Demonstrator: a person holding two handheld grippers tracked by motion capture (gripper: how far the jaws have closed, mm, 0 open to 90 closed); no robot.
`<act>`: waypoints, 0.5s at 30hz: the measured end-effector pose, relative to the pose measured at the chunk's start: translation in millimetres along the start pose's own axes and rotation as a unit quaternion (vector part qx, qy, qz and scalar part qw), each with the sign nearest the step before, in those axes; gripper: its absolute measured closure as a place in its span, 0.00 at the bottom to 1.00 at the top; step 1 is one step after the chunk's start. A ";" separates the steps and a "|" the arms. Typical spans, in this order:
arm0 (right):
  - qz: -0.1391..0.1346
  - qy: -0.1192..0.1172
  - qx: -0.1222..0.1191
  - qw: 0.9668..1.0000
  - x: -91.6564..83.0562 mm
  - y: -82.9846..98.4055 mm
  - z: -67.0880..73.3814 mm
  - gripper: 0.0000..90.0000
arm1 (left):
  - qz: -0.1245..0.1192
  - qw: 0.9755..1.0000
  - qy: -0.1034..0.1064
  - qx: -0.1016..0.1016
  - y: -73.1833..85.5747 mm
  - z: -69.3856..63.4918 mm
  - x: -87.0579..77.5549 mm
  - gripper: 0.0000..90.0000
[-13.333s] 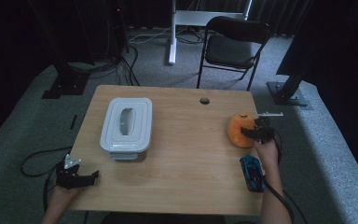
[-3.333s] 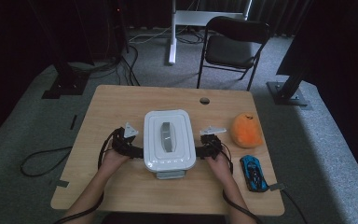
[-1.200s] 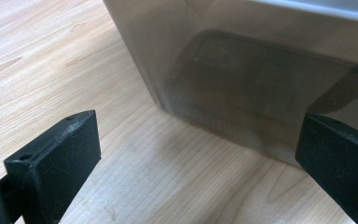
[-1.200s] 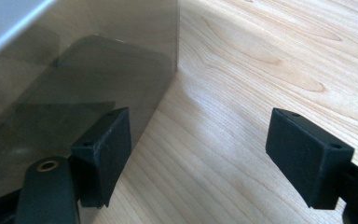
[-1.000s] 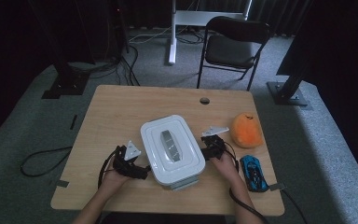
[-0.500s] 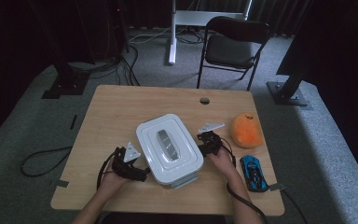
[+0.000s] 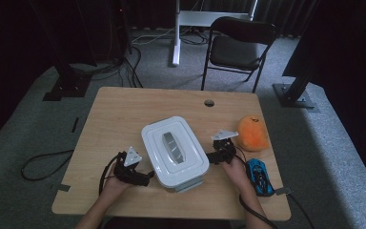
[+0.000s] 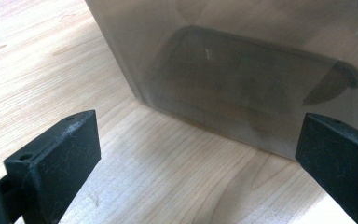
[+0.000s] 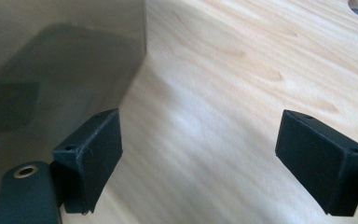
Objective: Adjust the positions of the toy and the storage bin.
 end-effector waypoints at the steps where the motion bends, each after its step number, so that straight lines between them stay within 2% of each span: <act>1: 0.003 0.004 -0.003 1.000 -2.2 3.9 0.6 0.15 | 0.001 1.000 0.001 0.000 0.1 -0.2 0.4 0.00; 3: 0.007 0.007 -0.008 1.000 -6.5 10.8 1.5 0.15 | 0.001 1.000 0.002 0.001 -0.1 -0.7 1.1 0.00; 8: -0.001 0.023 0.004 1.000 -22.7 31.7 6.5 0.15 | 0.001 1.000 0.006 0.002 -1.4 -2.7 3.0 0.00; 10: -0.005 0.022 0.014 1.000 -26.2 38.9 9.7 0.15 | 0.001 1.000 0.005 0.002 -1.2 -2.6 3.3 0.00; 15: 0.005 0.072 0.027 0.997 -29.6 59.2 15.5 0.15 | 0.003 1.000 0.007 0.000 -1.3 -2.2 4.1 0.00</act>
Point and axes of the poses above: each handheld gripper's, and its own axes: x roughly forward along the jaws, y roughly out of its underside, z roughly to its left, the point moved 1 cm from there along x, roughly forward along the jaws, and after that the axes turned 3 degrees about x, right-handed, at the moved point
